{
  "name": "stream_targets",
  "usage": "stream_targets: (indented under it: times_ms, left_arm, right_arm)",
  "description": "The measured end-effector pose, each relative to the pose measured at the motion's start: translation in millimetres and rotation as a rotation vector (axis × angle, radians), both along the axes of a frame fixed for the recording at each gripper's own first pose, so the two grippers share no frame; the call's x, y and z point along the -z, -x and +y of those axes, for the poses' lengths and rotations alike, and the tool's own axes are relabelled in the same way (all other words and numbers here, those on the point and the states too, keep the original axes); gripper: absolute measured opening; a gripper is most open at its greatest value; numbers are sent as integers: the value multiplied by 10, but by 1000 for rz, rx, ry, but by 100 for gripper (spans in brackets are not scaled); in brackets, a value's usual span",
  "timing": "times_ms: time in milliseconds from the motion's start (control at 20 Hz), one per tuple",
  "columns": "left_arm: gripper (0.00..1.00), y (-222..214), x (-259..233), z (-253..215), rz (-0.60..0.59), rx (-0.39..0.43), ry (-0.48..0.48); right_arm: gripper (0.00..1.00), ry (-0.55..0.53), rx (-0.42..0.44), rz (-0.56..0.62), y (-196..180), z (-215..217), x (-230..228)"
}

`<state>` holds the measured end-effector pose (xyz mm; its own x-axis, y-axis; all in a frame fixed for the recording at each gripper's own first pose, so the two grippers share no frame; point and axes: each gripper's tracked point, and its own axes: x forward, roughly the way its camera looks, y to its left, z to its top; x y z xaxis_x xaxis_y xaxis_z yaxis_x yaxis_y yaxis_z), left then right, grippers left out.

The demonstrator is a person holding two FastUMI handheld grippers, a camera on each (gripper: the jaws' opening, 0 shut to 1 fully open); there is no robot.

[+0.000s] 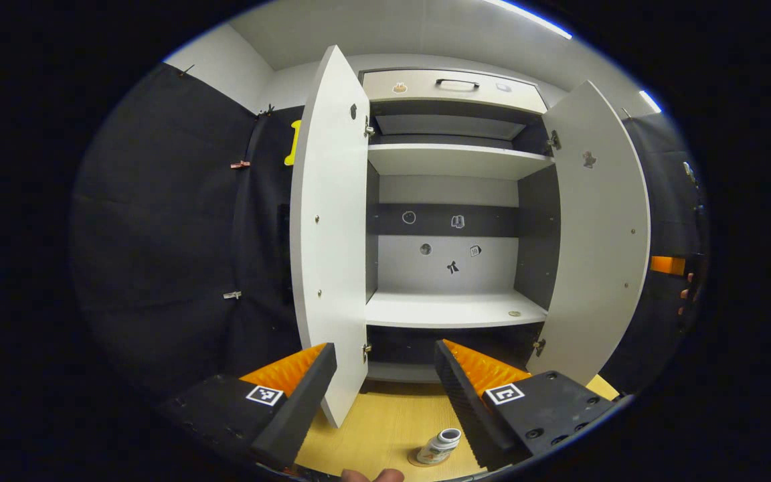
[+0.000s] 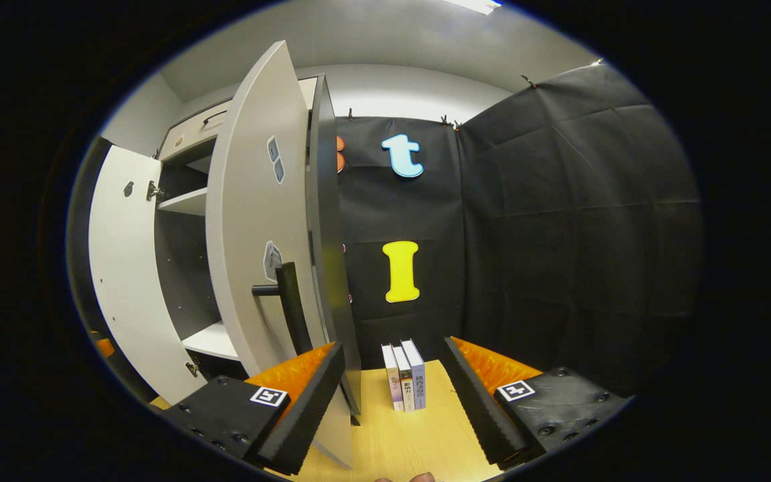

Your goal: Grasp the bottle in the cabinet with the left hand and place it on the coaster, then close the right door with the right hand and the left door with the left hand.

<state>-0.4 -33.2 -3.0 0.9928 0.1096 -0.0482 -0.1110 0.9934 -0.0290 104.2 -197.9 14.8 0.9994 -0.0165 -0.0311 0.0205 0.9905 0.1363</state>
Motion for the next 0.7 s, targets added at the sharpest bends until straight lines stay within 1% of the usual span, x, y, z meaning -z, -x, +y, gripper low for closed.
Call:
stream_targets:
  times_ms: [100,250,350,500,700]
  left_arm:
    - [94,-2,9,33,2,-16,-6]
    - [94,-20,25,93,6,-36,1]
    - [94,-11,30,147,5,-53,-2]
    - [94,7,24,239,2,-70,-20]
    - [94,37,40,385,2,-85,-34]
  right_arm:
    - [98,9,-31,1,-105,86,12]
    - [97,25,-44,-10,-165,117,-6]
    - [96,3,-57,-7,-137,191,17]
    - [97,14,-82,-9,-71,367,40]
    - [98,-16,-112,1,-56,600,51]
